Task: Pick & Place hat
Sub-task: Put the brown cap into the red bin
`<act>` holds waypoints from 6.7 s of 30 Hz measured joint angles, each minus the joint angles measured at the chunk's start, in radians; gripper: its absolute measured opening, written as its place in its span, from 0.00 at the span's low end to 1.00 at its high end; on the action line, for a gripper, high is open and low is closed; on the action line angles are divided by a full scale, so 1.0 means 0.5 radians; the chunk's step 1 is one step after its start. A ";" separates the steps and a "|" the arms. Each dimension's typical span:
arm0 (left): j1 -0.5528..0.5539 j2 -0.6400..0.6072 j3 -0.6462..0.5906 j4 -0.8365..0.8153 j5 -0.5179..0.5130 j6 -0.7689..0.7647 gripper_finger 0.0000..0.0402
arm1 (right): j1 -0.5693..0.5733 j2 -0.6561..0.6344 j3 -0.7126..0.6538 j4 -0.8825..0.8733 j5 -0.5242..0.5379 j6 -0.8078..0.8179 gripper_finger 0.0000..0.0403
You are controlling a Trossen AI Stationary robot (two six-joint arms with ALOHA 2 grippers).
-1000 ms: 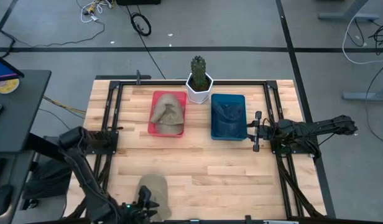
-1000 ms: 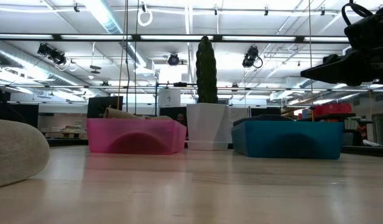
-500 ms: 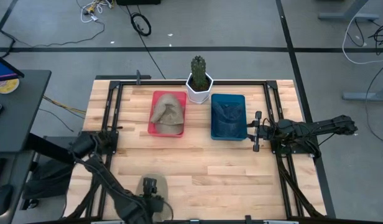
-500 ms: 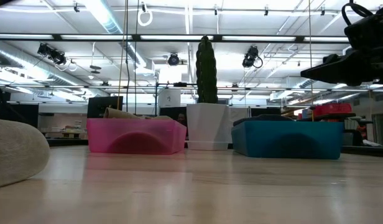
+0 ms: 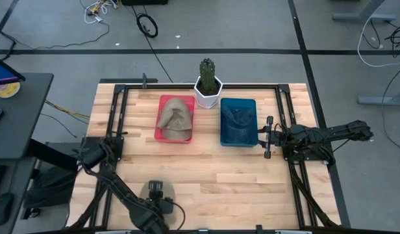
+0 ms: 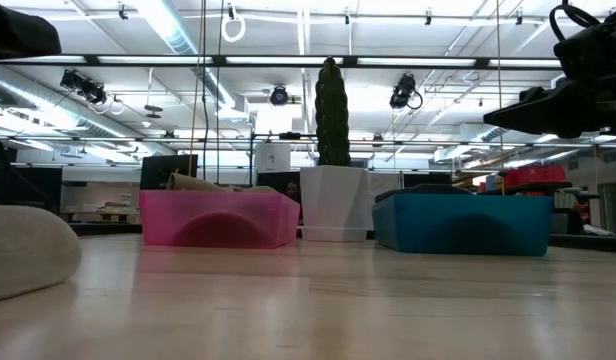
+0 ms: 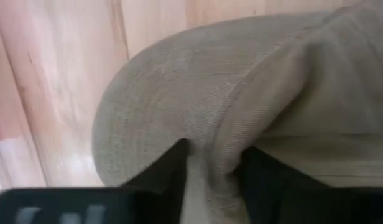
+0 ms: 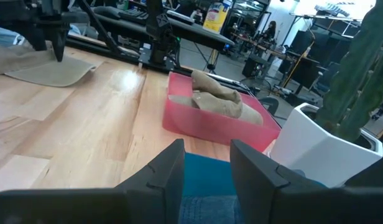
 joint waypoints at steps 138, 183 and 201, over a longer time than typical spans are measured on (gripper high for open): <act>2.329 -0.947 -0.758 0.108 0.238 1.861 0.01 | -0.001 -0.001 0.001 0.027 0.001 0.000 0.33; 2.112 -0.836 -0.540 1.106 0.169 1.923 0.01 | -0.001 -0.001 0.001 0.028 0.000 0.000 0.33; 2.127 -0.560 -0.543 0.824 0.116 1.727 0.01 | -0.001 0.000 0.001 0.027 0.001 0.000 0.33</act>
